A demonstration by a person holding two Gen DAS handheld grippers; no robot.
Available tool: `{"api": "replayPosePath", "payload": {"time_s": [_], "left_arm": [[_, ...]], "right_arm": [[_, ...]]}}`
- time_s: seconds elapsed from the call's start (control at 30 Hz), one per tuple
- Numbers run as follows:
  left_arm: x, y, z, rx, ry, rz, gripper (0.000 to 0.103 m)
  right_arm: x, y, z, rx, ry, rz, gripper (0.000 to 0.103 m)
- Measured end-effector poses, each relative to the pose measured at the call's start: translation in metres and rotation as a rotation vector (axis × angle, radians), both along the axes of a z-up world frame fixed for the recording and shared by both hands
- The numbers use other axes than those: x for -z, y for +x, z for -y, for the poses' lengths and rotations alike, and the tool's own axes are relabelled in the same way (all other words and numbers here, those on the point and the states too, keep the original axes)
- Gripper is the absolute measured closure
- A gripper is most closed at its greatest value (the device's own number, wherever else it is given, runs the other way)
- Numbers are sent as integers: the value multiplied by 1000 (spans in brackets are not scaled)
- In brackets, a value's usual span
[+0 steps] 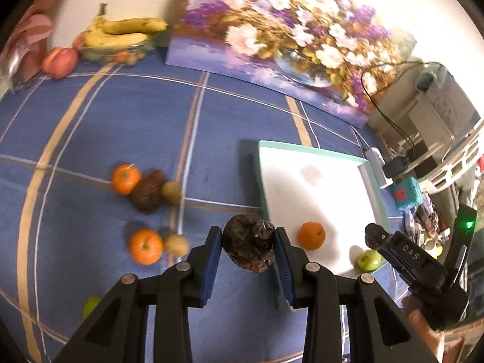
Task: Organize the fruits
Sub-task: 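Carry the date in the left tool while the right tool carries its date to the tray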
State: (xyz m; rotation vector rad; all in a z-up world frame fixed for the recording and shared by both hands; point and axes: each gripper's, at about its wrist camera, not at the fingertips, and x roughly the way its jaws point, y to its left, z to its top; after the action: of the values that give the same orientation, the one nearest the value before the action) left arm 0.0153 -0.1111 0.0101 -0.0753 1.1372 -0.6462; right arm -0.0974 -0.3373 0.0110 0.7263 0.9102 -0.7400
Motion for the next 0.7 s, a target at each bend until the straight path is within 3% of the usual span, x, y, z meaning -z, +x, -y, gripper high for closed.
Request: {"api": "replayPosePath", "payload": {"time_s": [0.4,0.7], "left_arm": [[-10,11,74,108,19,110,66],[7,24,118,165,58,155,66]], "right_arm": [[8,15,39,53,-31,-30,55],[22,23,66,77,-43,-59,55]]}}
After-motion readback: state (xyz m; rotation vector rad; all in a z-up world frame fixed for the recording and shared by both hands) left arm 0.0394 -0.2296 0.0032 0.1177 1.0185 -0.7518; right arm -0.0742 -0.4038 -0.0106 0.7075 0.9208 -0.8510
